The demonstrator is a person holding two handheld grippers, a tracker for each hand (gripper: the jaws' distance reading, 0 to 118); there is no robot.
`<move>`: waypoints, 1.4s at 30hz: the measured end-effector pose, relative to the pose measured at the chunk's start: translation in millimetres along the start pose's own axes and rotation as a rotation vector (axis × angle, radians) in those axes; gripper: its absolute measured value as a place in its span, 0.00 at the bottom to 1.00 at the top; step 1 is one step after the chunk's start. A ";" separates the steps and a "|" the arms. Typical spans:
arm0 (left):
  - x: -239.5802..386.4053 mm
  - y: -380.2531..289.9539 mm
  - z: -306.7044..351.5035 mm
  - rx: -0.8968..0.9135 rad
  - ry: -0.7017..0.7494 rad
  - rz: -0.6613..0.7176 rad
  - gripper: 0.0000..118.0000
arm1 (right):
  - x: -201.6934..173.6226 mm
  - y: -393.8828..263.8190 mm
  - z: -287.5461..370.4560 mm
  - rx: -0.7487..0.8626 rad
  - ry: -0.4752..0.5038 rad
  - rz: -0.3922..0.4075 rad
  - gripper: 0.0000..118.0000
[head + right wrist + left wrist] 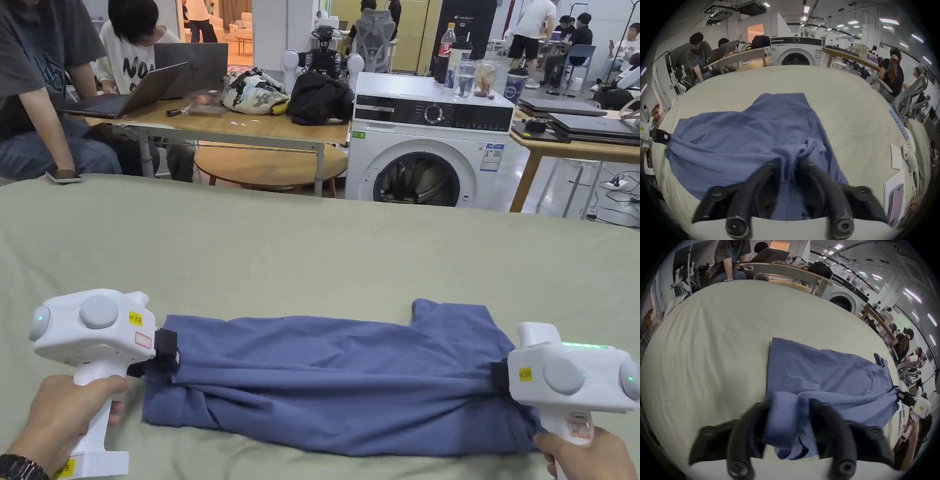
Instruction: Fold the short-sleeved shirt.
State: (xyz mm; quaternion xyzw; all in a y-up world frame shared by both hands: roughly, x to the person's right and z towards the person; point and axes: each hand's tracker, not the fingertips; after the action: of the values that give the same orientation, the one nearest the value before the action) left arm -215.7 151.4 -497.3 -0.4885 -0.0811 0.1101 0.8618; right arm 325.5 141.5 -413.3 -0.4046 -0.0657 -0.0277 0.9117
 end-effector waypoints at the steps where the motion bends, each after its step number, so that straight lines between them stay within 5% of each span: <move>1: 0.1 -2.8 4.3 0.027 0.001 -0.004 0.53 | -0.5 -2.3 5.5 0.034 -0.014 0.000 0.45; 8: 24.1 -47.4 48.4 0.241 -0.106 -0.090 0.52 | -29.8 -26.0 60.6 0.273 0.005 -0.077 0.41; 10: 31.9 -66.7 59.7 0.325 -0.111 -0.119 0.32 | -44.5 -35.5 73.4 0.332 -0.011 -0.051 0.08; 11: 37.7 -76.7 66.3 0.362 -0.094 -0.140 0.16 | -52.3 -40.3 78.8 0.349 -0.015 -0.043 0.00; 12: 43.2 -83.8 70.8 0.379 -0.071 -0.158 0.01 | -60.5 -44.2 81.0 0.357 -0.017 -0.032 0.00; 13: 36.8 -85.7 66.8 0.390 -0.048 -0.166 0.00 | -65.4 -48.3 85.4 0.370 -0.011 -0.030 0.00; 28: 6.4 -69.0 70.1 0.243 -0.016 -0.059 0.00 | -86.0 -71.6 91.0 0.352 0.032 -0.023 0.00; 29: 6.1 -64.7 64.4 0.193 -0.013 -0.048 0.04 | -84.6 -72.4 89.5 0.344 0.028 -0.019 0.00; 30: 2.5 -58.6 57.1 0.150 -0.013 -0.041 0.19 | -82.8 -73.1 88.3 0.336 0.027 -0.019 0.00; 33: 0.1 -47.6 36.1 0.054 -0.021 -0.008 0.27 | -78.1 -75.2 87.2 0.321 0.021 -0.015 0.00; 36: 0.5 -38.9 11.9 -0.032 0.025 0.001 0.49 | -71.9 -77.5 86.3 0.308 0.009 -0.011 0.00; 40: 16.7 -46.5 -17.4 -0.191 0.137 -0.083 0.50 | -65.7 -81.3 85.2 0.291 -0.005 -0.006 0.00; 42: 18.2 -45.7 -21.0 -0.125 0.166 -0.133 0.47 | -61.3 -83.2 84.7 0.278 -0.007 -0.005 0.00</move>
State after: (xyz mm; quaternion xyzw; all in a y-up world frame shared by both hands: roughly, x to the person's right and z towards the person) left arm -188.0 116.2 -468.2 -0.5424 -0.0487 0.0066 0.8386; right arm 247.9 148.3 -304.7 -0.2742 -0.0730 -0.0193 0.9587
